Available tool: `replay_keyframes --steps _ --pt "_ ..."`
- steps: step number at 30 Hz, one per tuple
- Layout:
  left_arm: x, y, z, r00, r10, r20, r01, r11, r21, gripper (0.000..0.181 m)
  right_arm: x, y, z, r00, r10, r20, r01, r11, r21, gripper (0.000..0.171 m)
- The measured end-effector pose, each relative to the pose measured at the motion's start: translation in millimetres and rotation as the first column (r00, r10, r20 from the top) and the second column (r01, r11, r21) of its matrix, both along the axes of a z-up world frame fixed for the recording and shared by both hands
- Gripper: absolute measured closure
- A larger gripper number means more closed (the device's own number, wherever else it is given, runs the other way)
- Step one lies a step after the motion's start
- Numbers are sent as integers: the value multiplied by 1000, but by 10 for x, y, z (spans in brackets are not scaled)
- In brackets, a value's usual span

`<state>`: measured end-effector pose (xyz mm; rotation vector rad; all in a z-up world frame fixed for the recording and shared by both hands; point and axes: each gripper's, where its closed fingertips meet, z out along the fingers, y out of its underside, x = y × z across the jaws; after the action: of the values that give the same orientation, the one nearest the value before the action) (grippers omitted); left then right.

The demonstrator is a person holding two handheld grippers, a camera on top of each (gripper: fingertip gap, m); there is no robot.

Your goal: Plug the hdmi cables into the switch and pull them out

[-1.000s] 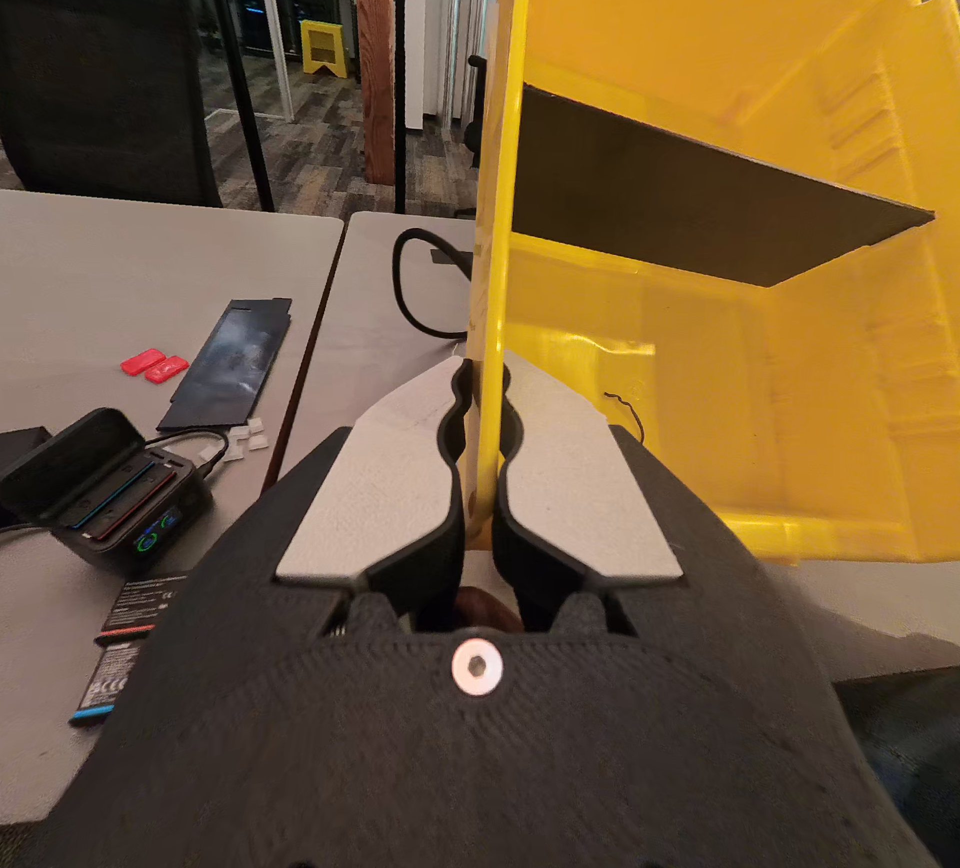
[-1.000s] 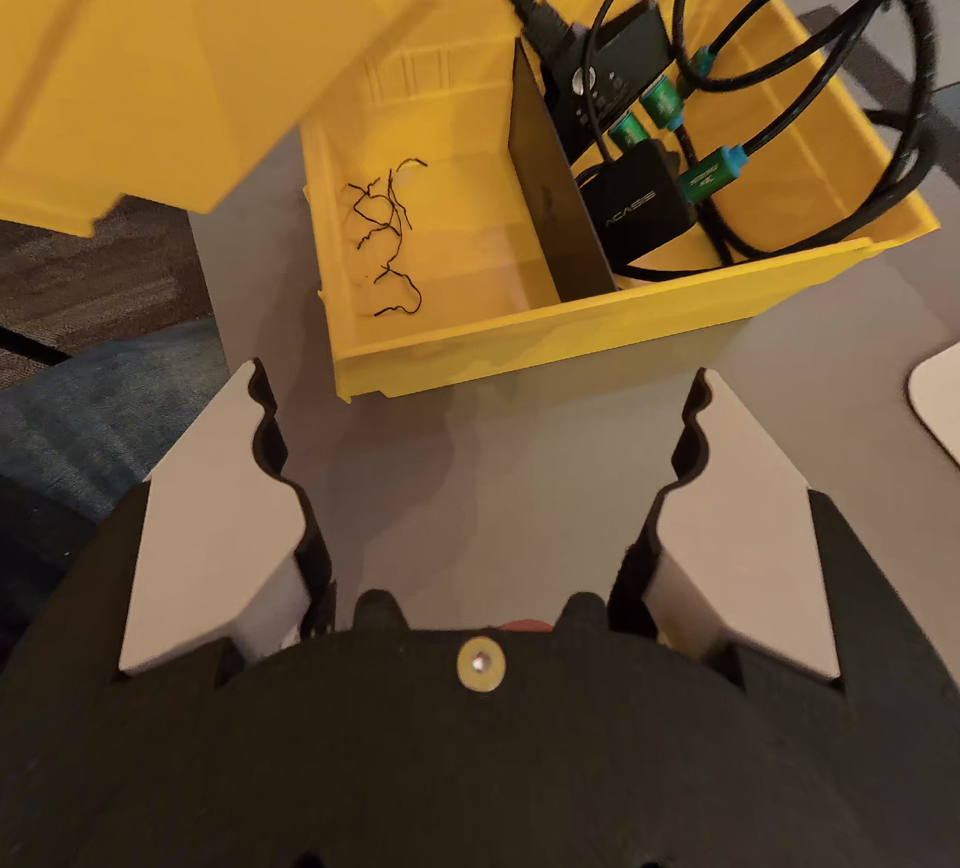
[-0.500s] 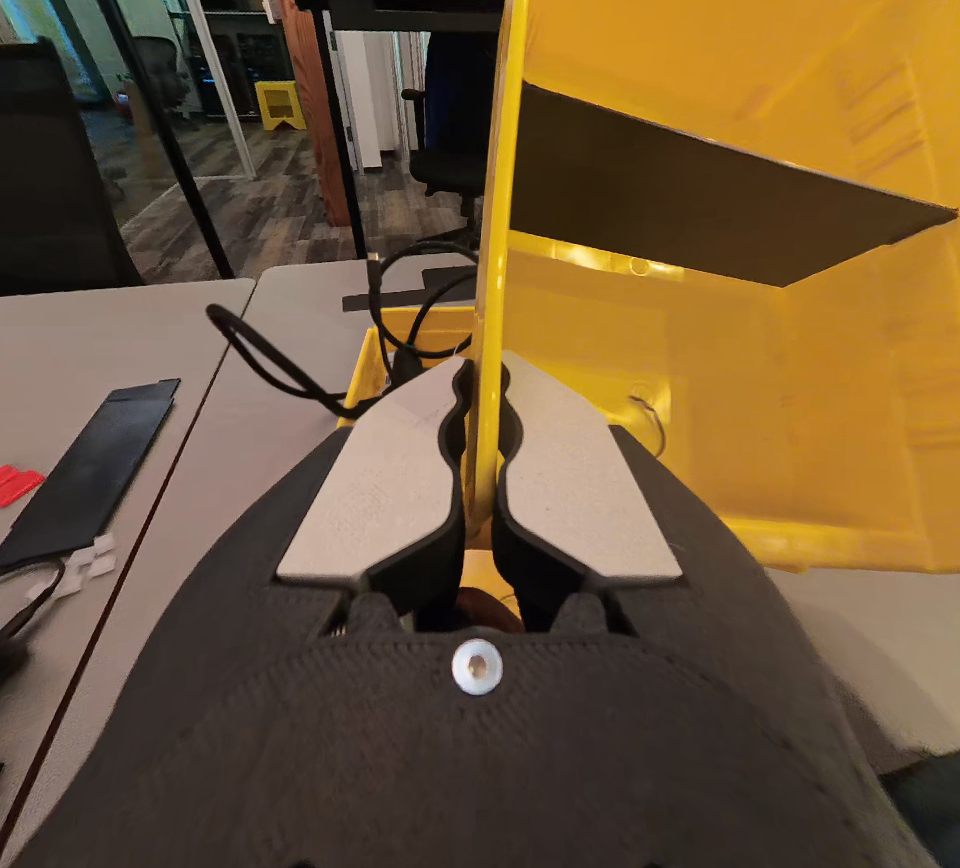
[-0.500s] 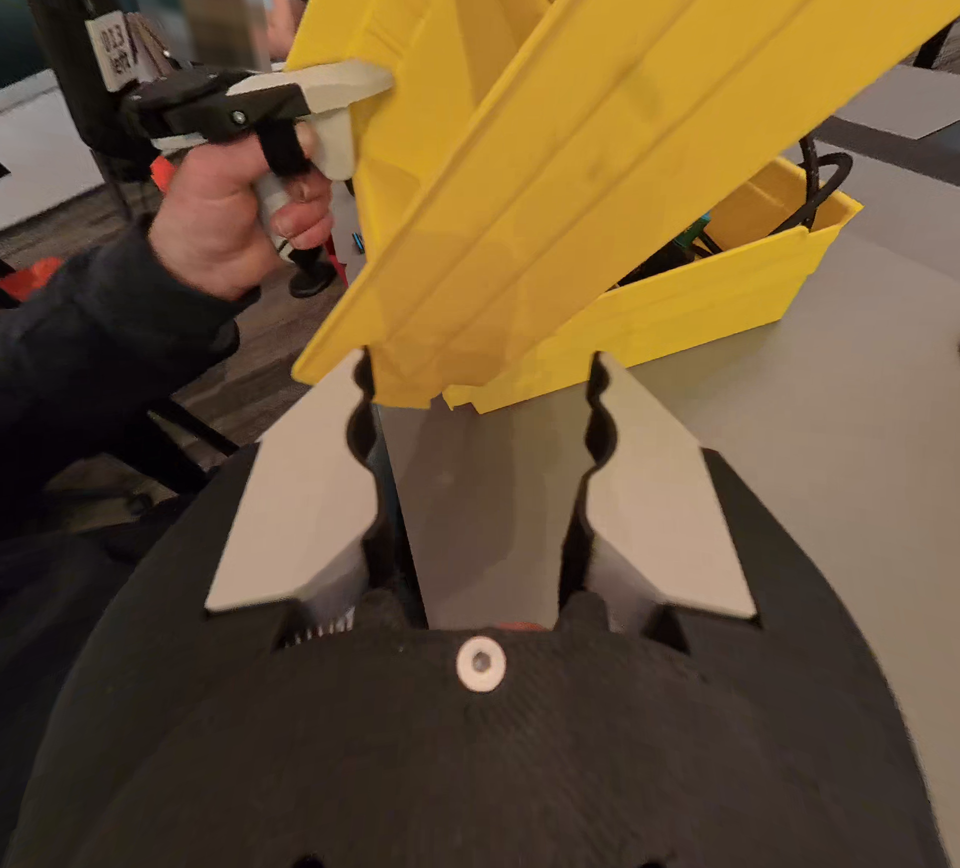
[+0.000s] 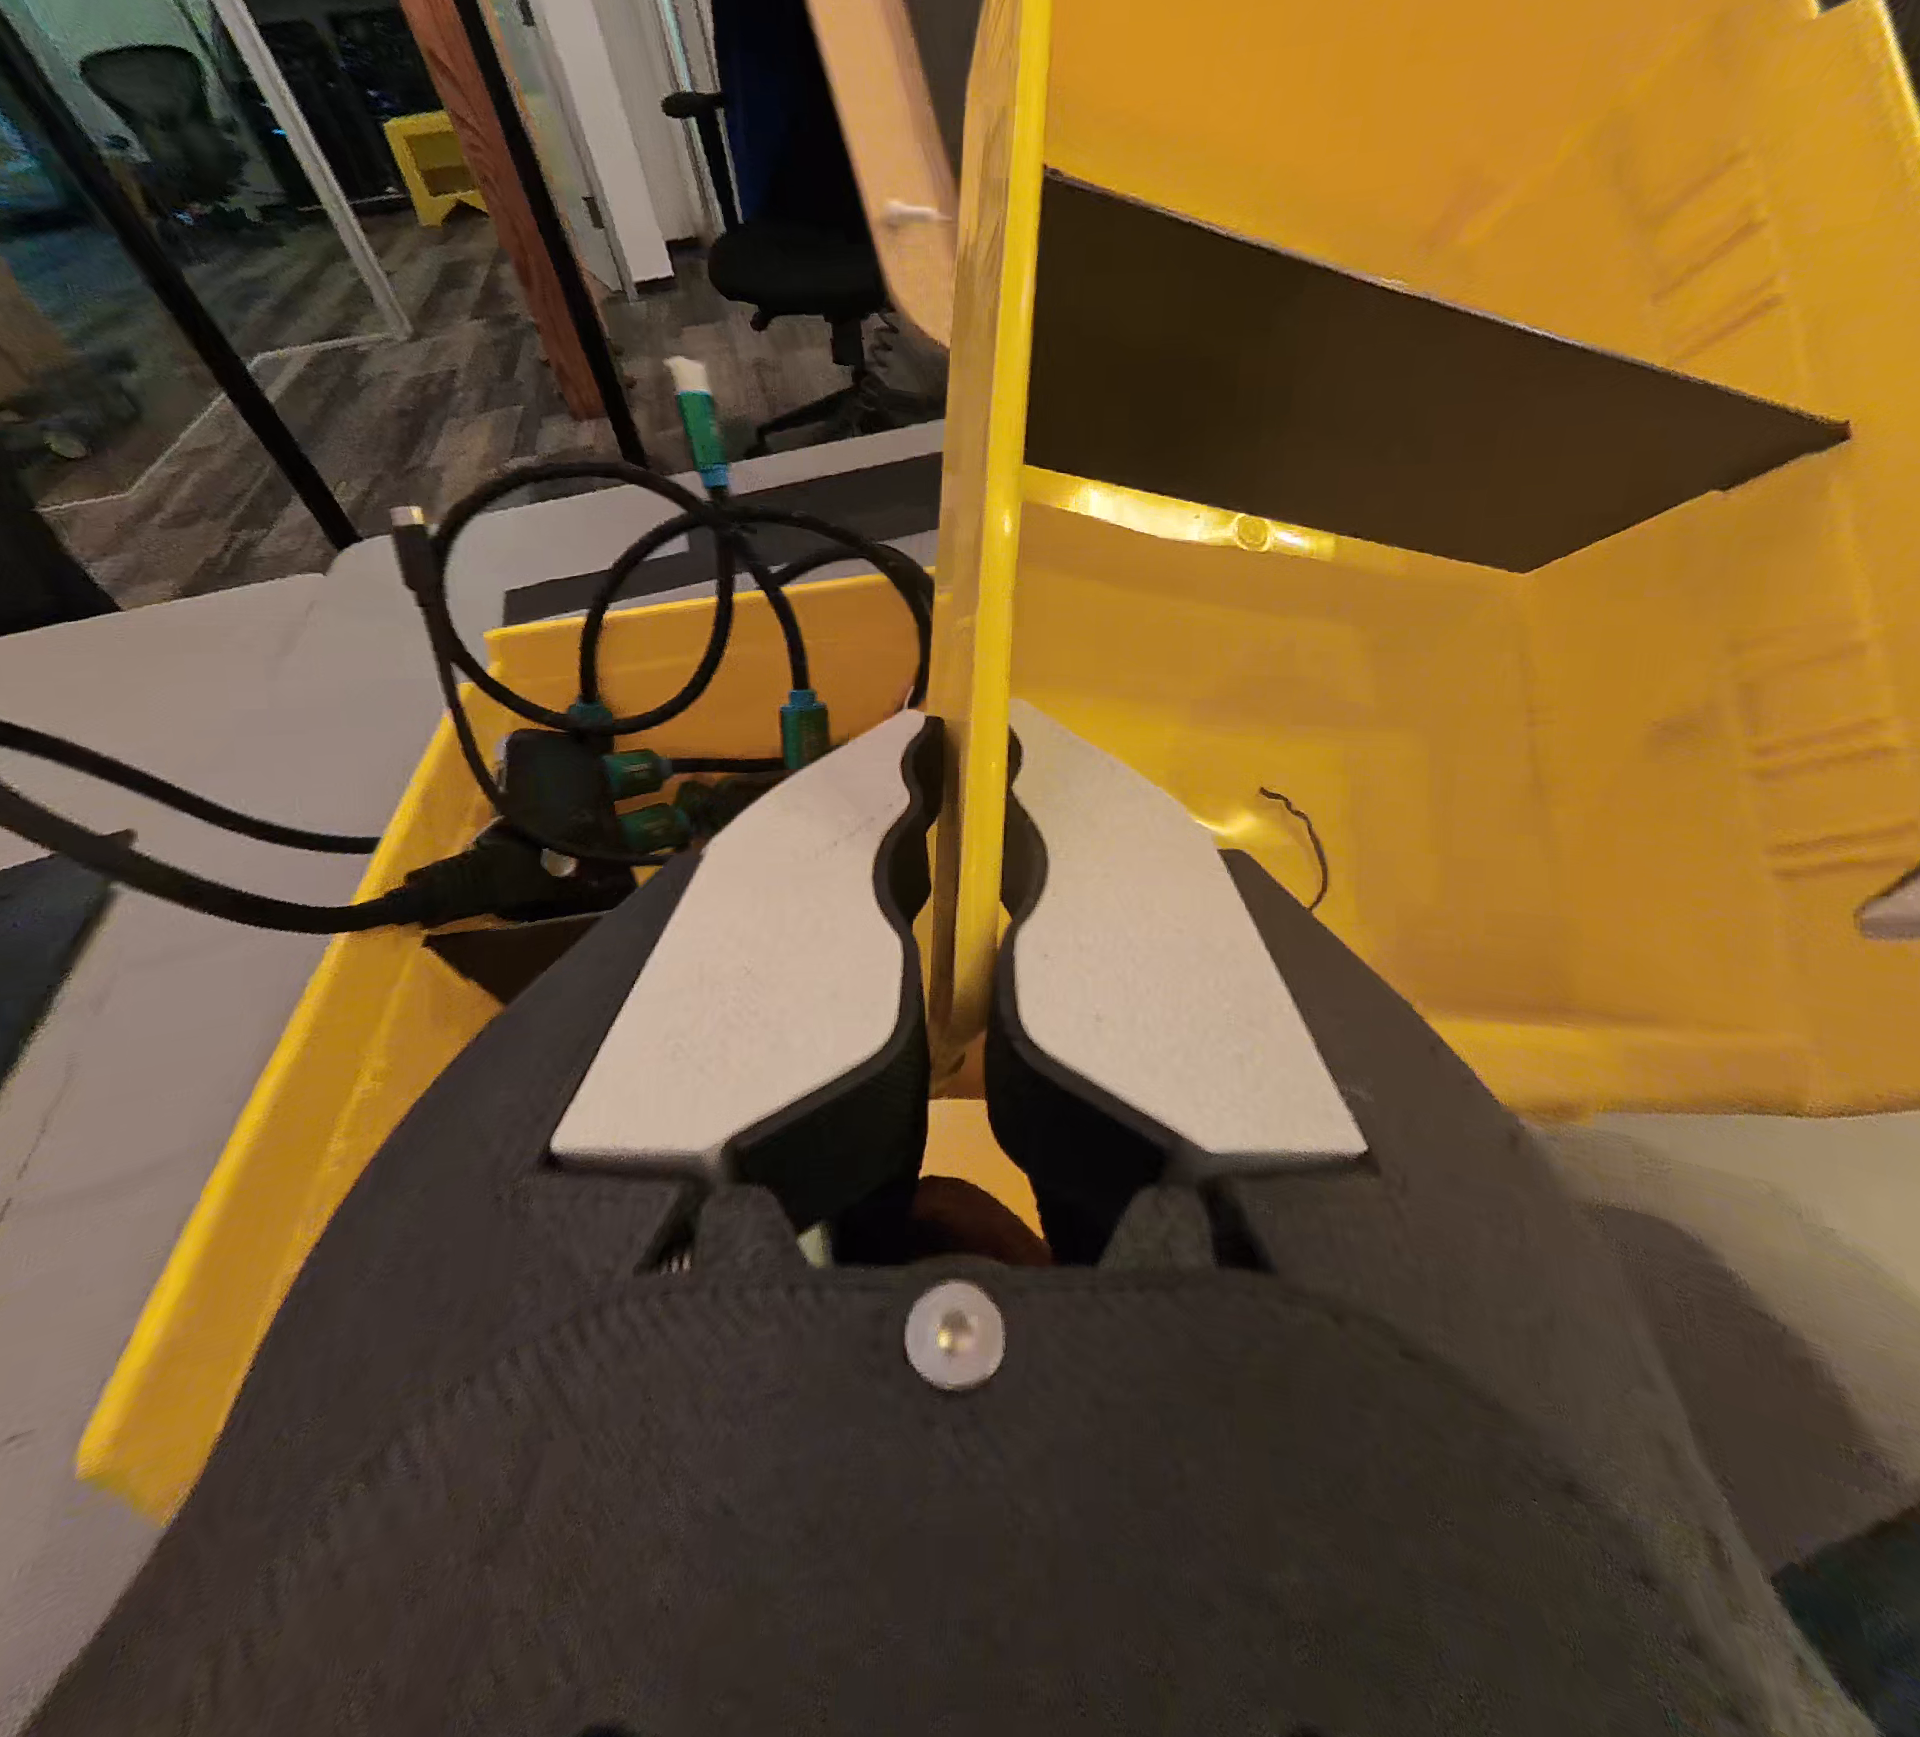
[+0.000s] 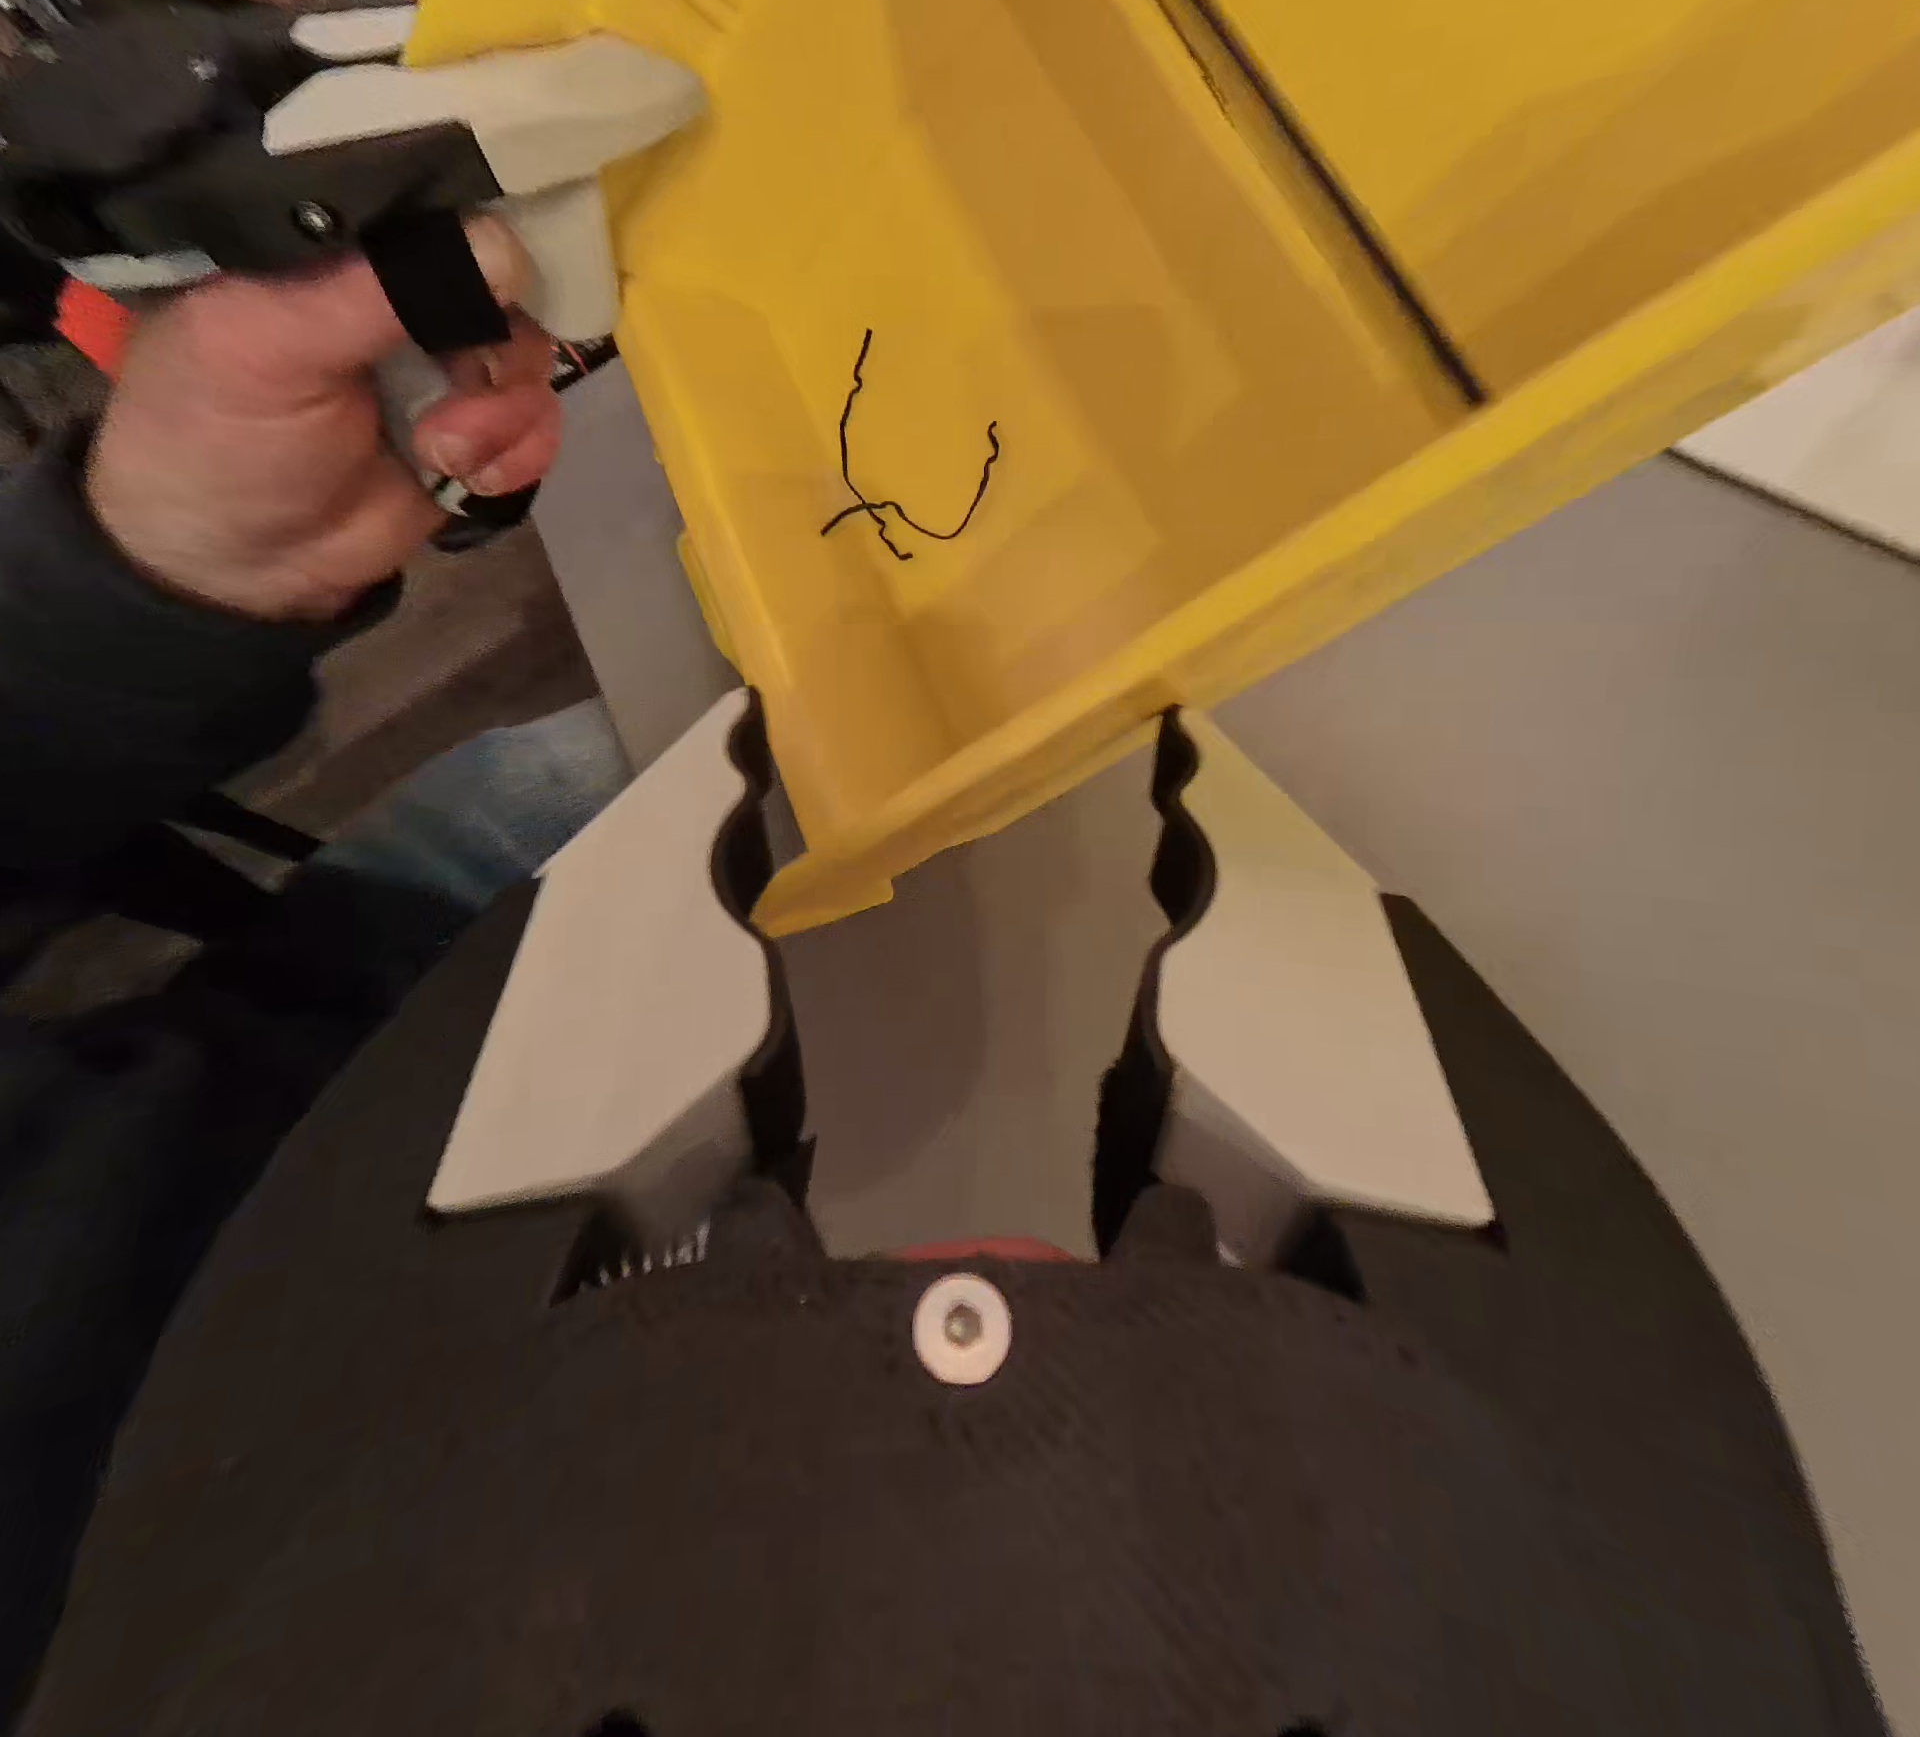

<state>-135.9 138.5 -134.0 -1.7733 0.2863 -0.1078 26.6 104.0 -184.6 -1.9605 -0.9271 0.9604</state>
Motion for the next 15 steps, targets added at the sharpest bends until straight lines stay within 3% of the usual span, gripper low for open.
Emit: replay_keyframes --steps 2,12,15 --pt "144 0 -53 1000 -26 -4 26 1000 -9 175 191 2 -28 999 -16 -32 15 998 -54 115" --pt "1281 -67 -465 972 -234 36 236 960 -153 164 1251 -307 -521 982 -32 185 71 976 -205 125" --pt "1623 -95 -723 953 -291 83 303 926 -225 159 1634 -316 -654 947 -56 317 124 972 -198 134"
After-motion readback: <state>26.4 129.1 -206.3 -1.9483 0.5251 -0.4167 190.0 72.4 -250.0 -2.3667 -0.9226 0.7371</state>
